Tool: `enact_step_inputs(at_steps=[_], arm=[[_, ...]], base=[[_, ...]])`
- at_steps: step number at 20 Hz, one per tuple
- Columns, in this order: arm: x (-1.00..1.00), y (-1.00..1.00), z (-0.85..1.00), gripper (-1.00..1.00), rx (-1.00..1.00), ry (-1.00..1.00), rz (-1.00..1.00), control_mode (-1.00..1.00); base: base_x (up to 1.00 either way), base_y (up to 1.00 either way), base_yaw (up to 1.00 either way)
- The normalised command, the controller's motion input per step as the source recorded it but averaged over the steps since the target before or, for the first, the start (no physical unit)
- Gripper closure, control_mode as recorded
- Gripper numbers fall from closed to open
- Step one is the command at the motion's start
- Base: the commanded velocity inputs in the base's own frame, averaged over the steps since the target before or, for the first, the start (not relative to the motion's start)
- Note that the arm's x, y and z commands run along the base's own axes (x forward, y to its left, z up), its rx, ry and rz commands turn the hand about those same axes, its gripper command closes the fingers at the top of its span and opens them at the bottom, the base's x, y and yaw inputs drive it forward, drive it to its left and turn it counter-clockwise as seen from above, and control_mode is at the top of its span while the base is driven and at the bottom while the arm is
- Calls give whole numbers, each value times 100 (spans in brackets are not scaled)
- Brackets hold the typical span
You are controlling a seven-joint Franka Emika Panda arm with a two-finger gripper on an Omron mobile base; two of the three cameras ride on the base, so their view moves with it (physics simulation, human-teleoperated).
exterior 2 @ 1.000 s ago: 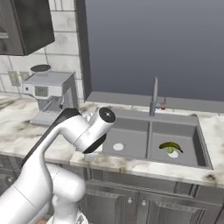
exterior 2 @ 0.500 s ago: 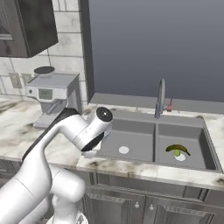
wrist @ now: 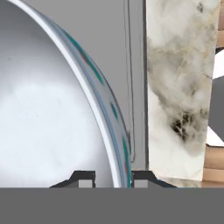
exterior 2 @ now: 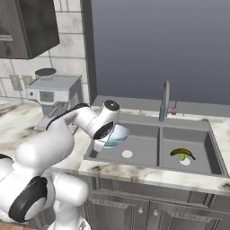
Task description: Dump the banana and lemon wedge from the bowl so the bowl can be washed. Place the bowl in the sink after clearing the leftovers.
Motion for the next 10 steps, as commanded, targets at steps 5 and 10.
enact_step_inputs(at_steps=[5,10], arm=[[78,-74,-19,100,3,25,-9,-100],[3,-12,-31,100,5,0,-1,-100]], base=[[0,0,0],[0,0,0]])
